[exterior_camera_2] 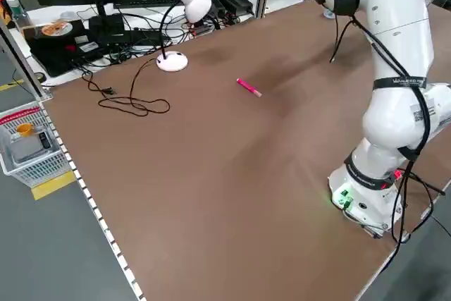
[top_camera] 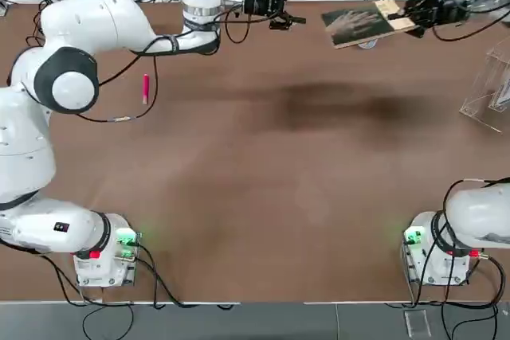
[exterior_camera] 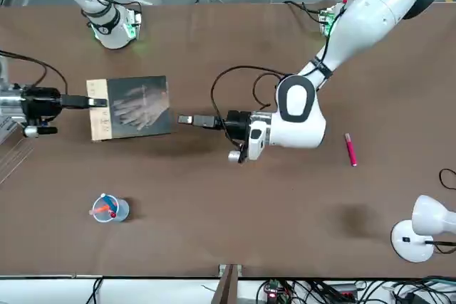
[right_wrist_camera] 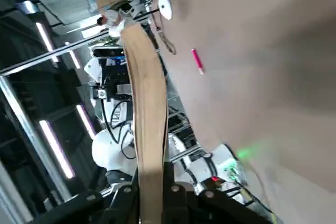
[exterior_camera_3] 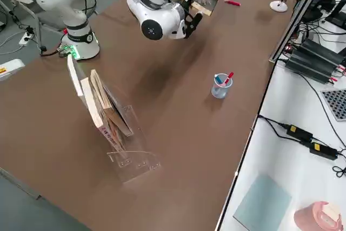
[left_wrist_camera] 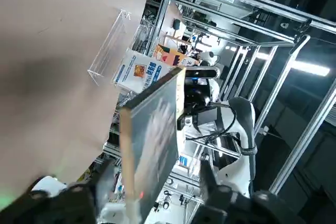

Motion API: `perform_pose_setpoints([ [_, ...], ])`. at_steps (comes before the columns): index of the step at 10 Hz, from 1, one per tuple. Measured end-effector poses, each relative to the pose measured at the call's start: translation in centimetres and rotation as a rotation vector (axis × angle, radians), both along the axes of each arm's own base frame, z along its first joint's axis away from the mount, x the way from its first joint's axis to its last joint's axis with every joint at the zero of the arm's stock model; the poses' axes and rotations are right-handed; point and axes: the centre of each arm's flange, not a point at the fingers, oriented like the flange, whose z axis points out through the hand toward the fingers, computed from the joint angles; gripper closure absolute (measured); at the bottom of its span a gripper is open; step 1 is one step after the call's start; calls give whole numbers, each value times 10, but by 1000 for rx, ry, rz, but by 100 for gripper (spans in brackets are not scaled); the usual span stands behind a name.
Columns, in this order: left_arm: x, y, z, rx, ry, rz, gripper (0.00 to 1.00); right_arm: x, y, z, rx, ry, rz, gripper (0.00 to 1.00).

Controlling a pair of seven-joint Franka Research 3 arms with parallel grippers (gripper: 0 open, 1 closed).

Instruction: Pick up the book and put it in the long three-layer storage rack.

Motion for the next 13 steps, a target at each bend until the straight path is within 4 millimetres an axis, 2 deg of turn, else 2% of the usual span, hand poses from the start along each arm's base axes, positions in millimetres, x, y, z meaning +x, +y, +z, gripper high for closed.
perform_pose_setpoints([
  [1, 1, 1, 1, 0, -2, 3, 15, 3, -17, 9, -35, -11, -3, 85],
  [3, 8, 10, 3, 20, -30, 8, 12, 7, -52, 27, -93, 4, -41, 85],
  [4, 16, 22, 5, 50, -65, 10, 12, 8, -70, 36, -134, 25, -63, 85],
  [6, 38, 59, 16, 139, -125, 17, 13, 9, -101, 51, -209, 82, -109, 85],
  [9, 59, 115, 46, 331, -182, -18, 17, 9, -146, 49, -279, 182, -139, 85],
  [10, 59, 124, 57, 392, -195, -22, 17, 11, -161, 46, -300, 221, -146, 85],
  [13, 50, 125, 84, 542, -250, -47, 14, 16, -200, 37, -348, 297, -173, 85],
])
